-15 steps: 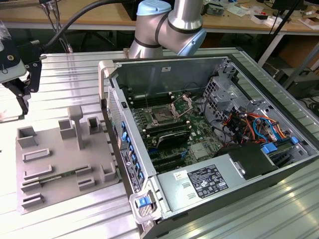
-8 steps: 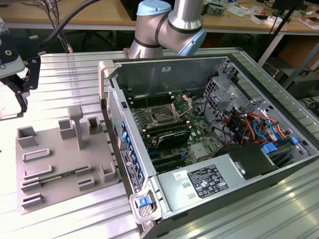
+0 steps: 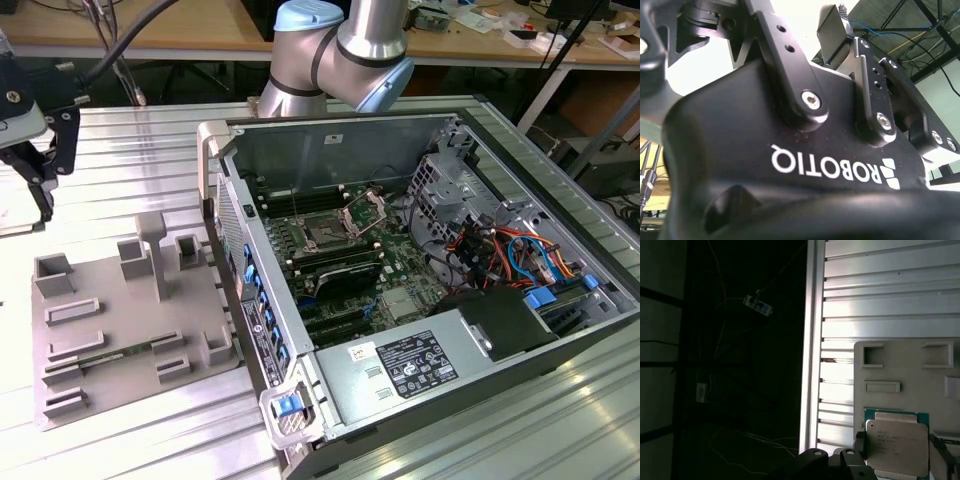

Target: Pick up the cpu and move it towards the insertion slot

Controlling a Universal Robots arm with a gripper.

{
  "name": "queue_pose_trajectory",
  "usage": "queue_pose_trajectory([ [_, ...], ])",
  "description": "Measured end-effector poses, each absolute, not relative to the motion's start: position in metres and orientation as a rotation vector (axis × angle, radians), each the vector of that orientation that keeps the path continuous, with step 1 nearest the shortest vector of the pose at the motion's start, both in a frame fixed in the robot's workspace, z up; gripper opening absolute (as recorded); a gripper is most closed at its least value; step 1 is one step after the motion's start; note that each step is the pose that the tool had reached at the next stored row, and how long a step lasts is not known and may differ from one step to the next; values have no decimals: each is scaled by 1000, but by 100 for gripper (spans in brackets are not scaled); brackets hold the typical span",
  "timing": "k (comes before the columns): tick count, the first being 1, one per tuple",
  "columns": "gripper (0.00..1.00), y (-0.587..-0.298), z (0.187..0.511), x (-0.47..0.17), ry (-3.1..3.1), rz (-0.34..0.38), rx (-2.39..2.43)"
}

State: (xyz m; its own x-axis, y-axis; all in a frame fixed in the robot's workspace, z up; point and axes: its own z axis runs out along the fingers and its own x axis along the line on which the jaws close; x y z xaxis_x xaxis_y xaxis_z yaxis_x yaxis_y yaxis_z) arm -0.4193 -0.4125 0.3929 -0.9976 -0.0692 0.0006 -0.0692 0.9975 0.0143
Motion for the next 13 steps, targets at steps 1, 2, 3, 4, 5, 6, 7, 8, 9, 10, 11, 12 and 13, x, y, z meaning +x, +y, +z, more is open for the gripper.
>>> queue_pose_trajectory([
  [1, 53, -413, 393, -419, -3139, -23, 109],
  [2, 53, -413, 394, -419, -3138, -23, 109],
  [3, 53, -413, 395, -419, -3139, -23, 109],
  [4, 53, -413, 396, -419, -3139, -23, 109],
  [5, 53, -413, 396, -419, -3138, -23, 109],
  [6, 53, -413, 397, -419, -3139, -23, 109],
  [7, 53, -413, 398, -419, -3139, -23, 109],
  [8, 53, -413, 399, -419, -3138, -23, 109],
  [9, 53, -413, 400, -419, -3138, -23, 109],
  [10, 53, -413, 400, -419, -3139, -24, 109],
  [11, 53, -413, 401, -419, -3139, -24, 109],
  [12, 53, -413, 401, -419, -3138, -24, 109],
  [13, 53, -413, 402, -419, -3138, -24, 109],
])
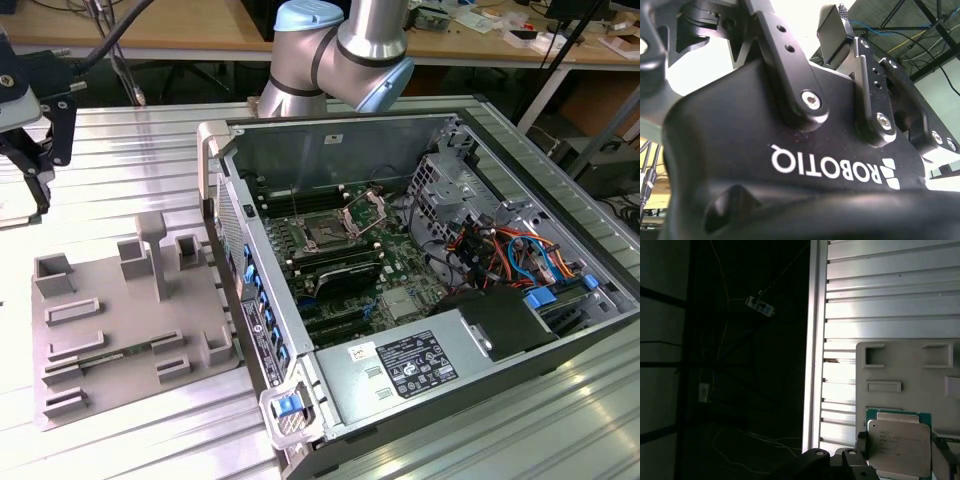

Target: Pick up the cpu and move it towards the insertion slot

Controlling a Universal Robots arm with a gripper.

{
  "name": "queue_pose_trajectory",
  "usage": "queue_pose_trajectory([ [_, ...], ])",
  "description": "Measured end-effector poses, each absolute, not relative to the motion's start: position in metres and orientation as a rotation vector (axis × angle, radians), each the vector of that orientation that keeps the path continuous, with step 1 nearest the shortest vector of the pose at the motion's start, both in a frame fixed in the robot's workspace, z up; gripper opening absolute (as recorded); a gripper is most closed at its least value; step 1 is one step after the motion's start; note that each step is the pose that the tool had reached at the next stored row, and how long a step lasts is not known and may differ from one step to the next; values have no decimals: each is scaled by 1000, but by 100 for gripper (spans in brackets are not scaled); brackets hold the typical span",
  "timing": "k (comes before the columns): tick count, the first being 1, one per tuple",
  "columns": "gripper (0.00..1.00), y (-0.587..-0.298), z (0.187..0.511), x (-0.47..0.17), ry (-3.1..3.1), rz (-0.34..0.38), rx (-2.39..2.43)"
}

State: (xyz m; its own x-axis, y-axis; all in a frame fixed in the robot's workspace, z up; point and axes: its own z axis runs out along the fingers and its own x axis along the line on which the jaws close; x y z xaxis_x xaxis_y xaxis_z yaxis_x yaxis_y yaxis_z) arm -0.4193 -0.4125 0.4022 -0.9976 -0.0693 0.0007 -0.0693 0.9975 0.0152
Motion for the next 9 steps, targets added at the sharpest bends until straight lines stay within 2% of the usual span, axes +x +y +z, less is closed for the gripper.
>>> queue_pose_trajectory([
  [9, 53, -413, 410, -419, -3138, -25, 109],
])
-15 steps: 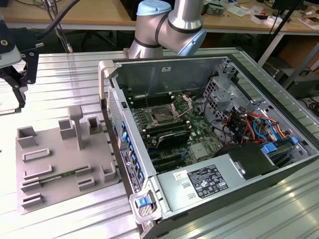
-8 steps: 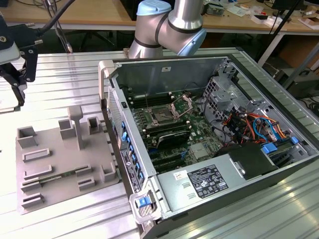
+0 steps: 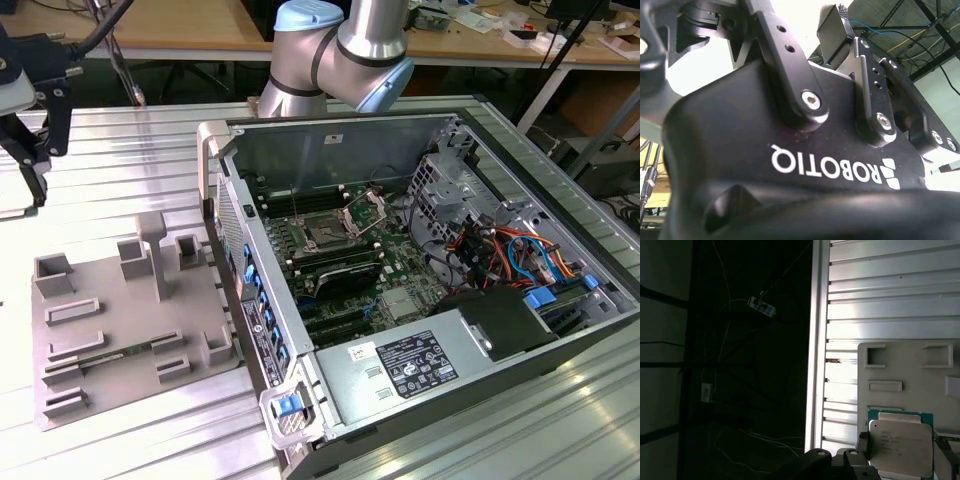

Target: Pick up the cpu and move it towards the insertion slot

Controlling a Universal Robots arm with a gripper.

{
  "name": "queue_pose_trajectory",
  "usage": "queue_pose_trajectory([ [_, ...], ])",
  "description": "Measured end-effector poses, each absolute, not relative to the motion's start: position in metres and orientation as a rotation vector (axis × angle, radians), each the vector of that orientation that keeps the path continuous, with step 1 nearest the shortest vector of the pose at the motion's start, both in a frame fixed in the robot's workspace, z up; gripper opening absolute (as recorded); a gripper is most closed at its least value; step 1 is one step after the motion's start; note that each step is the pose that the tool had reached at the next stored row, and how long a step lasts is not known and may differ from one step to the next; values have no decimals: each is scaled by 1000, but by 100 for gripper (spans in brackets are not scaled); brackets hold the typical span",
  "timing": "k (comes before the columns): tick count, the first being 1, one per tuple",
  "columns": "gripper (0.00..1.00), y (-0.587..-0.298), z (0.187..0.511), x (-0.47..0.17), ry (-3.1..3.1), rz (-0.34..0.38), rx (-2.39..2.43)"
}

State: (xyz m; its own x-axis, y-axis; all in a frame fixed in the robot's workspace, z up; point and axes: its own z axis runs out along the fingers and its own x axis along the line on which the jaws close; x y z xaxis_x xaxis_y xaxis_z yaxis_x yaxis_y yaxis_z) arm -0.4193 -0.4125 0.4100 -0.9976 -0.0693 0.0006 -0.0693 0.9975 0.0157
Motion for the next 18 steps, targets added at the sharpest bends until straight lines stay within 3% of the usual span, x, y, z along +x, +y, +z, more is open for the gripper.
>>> queue_pose_trajectory([
  [18, 53, -413, 421, -419, -3139, -27, 109],
])
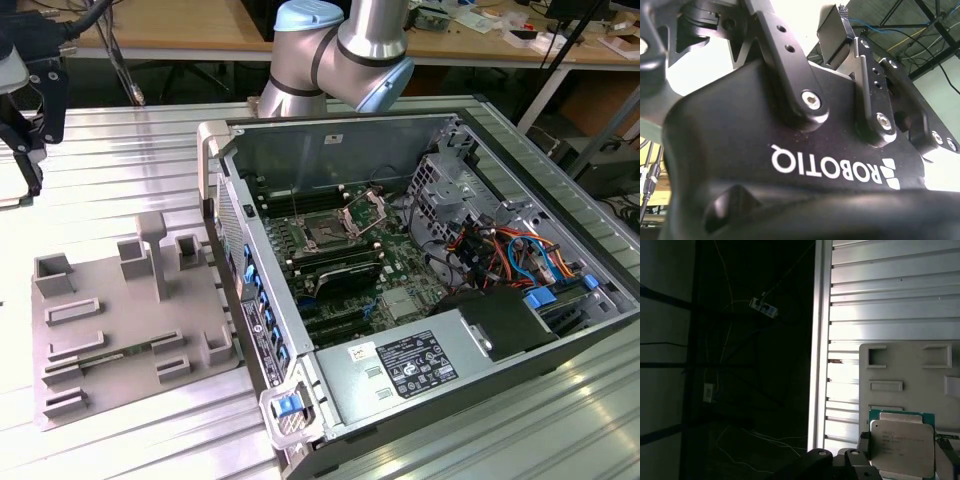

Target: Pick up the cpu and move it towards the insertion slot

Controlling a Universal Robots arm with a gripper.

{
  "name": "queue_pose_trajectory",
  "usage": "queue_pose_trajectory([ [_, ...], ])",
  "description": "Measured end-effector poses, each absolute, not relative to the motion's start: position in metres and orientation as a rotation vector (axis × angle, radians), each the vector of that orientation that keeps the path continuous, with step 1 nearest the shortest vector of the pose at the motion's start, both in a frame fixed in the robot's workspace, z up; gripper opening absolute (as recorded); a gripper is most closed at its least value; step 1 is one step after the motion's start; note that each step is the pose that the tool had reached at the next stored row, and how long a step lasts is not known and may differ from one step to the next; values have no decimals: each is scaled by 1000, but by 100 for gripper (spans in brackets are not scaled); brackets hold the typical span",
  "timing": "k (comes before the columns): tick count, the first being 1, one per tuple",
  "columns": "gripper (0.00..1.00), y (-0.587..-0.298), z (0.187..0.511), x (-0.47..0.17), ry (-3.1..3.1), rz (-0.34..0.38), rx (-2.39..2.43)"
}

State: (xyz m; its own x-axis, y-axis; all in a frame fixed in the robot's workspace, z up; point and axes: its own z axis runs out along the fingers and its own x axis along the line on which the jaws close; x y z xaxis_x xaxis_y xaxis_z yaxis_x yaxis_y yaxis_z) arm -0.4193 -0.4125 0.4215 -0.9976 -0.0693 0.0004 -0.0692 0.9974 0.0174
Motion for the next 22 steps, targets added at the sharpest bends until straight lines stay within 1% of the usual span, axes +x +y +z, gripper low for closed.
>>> queue_pose_trajectory([
  [22, 53, -413, 426, -416, -3139, -29, 109],
])
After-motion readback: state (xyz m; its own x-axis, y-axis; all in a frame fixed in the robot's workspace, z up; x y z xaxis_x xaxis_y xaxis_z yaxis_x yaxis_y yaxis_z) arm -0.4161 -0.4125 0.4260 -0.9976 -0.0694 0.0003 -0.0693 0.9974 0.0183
